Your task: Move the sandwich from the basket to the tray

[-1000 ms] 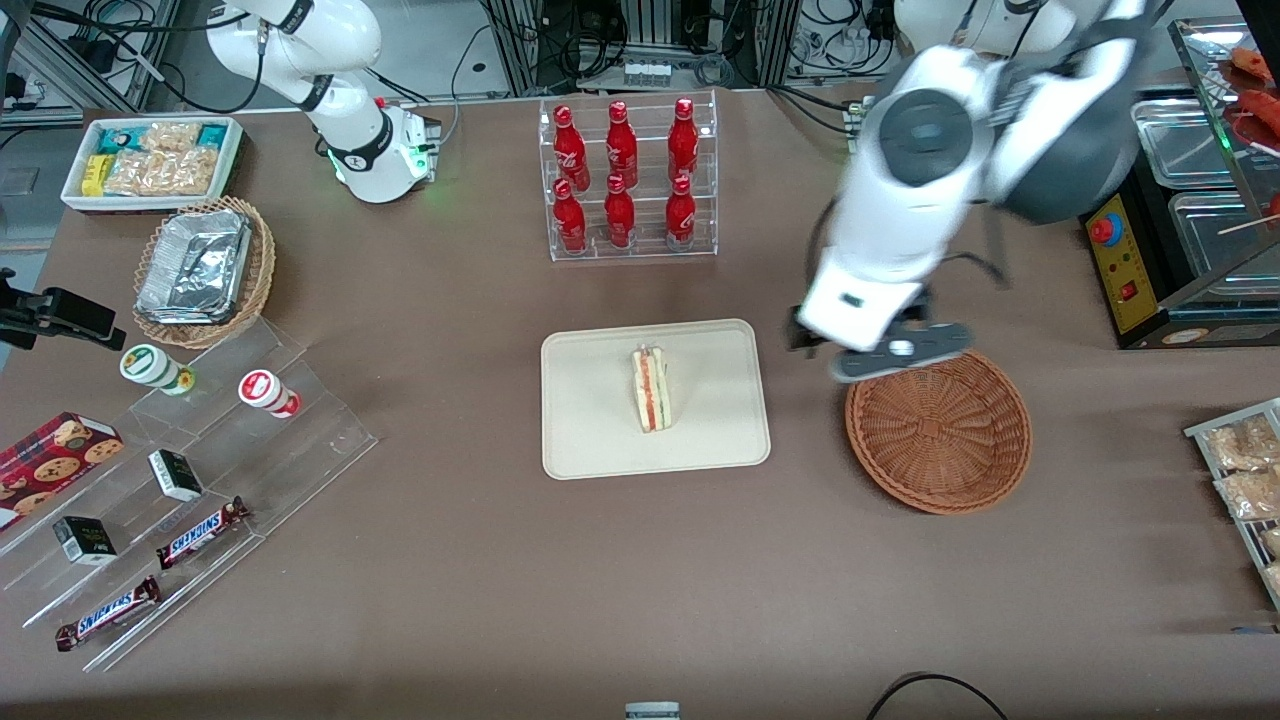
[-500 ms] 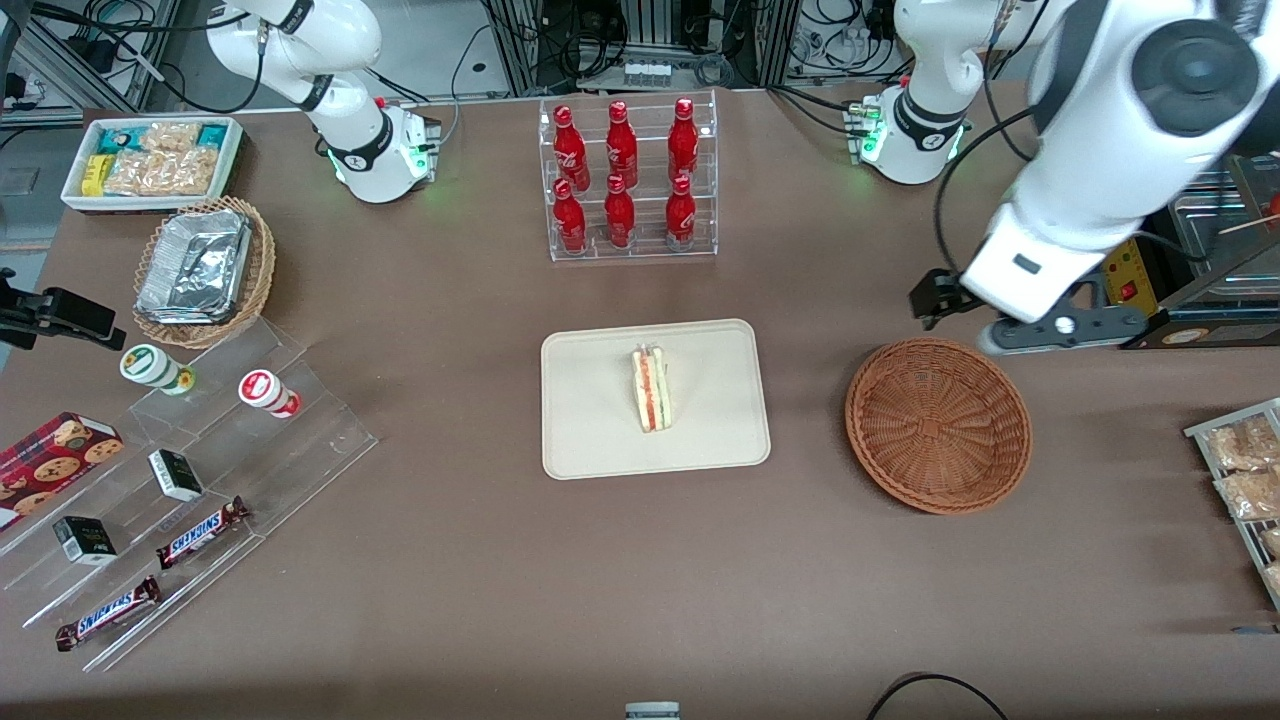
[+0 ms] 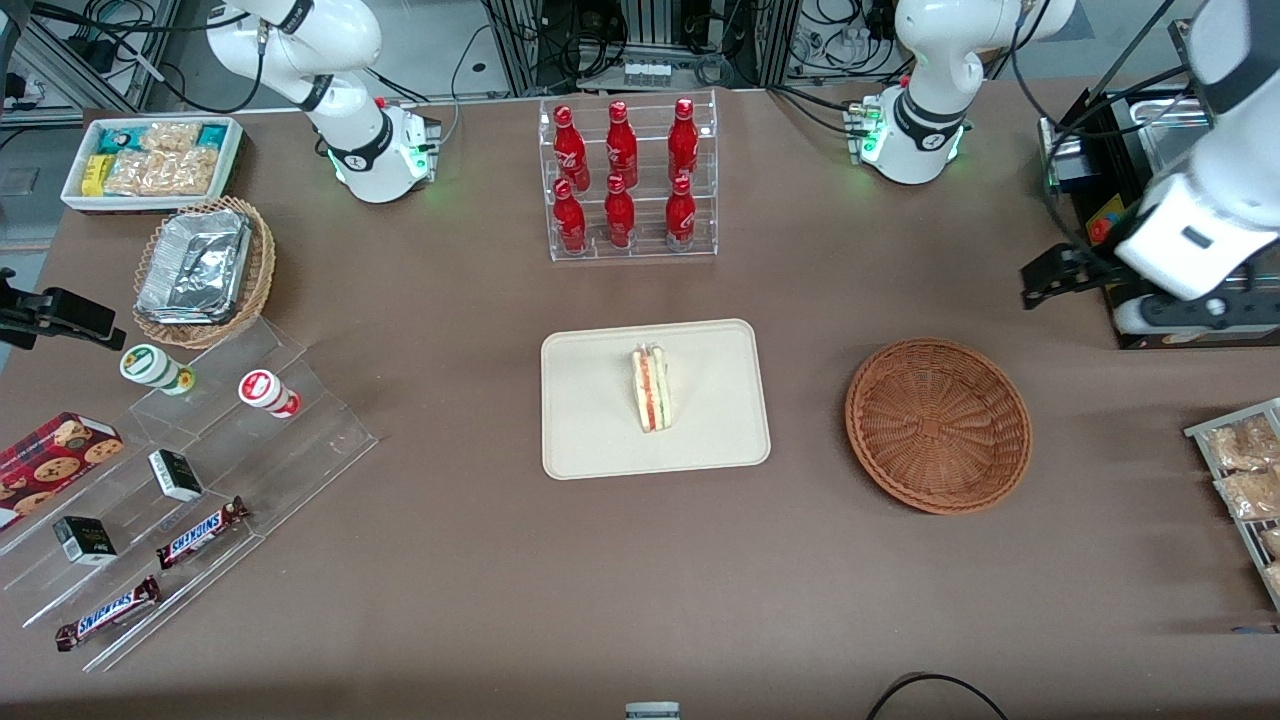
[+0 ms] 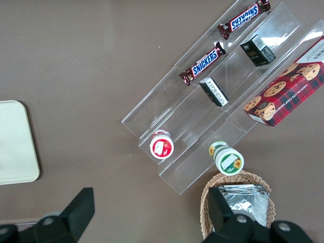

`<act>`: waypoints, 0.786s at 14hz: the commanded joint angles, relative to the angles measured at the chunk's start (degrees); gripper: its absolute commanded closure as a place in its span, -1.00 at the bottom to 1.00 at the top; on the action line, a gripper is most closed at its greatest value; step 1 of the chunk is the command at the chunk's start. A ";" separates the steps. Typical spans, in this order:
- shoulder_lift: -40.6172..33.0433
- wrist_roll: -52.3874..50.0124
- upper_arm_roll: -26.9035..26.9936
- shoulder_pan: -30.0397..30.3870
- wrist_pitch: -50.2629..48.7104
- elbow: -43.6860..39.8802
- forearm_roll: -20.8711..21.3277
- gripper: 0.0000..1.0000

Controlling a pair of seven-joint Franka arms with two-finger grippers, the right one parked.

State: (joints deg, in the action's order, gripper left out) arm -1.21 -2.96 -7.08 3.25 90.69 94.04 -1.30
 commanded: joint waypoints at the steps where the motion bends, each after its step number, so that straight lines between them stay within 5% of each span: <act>1: -2.66 4.89 3.82 -2.28 -0.34 1.41 -0.73 -1.00; 11: 1.91 4.18 3.83 -4.21 0.18 -6.24 1.74 -1.00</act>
State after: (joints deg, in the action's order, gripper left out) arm -1.19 1.26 -3.74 -0.35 90.89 89.88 -0.47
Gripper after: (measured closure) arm 0.000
